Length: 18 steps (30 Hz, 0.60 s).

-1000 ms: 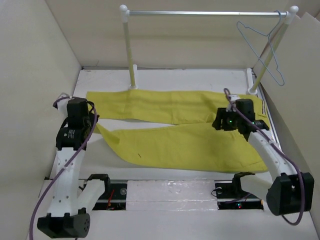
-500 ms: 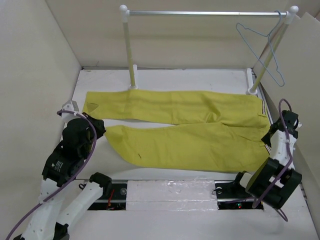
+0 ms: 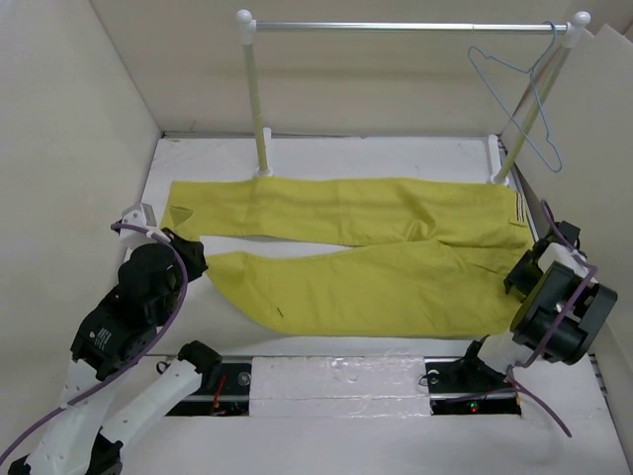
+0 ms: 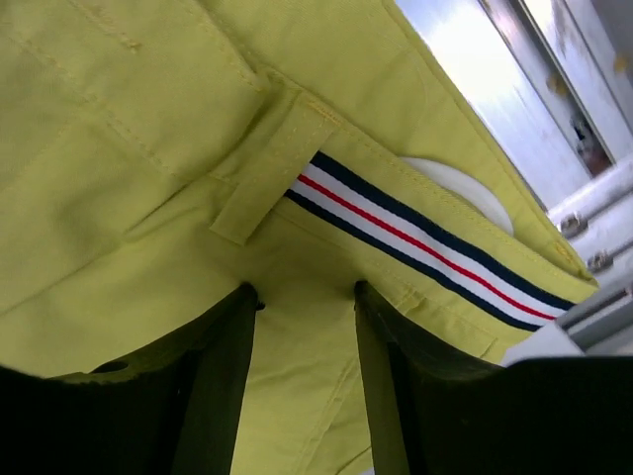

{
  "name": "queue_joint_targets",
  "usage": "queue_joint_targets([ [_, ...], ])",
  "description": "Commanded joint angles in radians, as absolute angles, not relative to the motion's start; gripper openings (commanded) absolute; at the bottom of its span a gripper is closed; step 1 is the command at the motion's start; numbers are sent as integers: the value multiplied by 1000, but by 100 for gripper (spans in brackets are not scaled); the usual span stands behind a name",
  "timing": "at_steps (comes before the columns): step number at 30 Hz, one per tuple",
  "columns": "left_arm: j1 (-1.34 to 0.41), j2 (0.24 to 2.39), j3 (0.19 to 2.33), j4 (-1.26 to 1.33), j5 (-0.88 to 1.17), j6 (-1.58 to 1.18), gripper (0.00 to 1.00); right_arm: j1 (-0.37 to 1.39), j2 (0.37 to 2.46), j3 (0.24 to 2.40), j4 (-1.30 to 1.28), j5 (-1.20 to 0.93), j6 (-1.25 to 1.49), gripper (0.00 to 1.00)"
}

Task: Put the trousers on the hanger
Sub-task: Fold the trousers at the center of the board.

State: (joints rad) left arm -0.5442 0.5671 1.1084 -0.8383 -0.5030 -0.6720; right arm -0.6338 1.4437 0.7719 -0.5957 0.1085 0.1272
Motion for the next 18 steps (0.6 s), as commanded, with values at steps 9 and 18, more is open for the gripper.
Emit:
queue_joint_targets([
  [9, -626, 568, 1157, -836, -589, -638, 0, -736, 1287, 896, -600, -37, 93, 62],
  [18, -647, 560, 1167, -836, -603, -634, 0, -1020, 1101, 649, -649, 17, 195, 48],
])
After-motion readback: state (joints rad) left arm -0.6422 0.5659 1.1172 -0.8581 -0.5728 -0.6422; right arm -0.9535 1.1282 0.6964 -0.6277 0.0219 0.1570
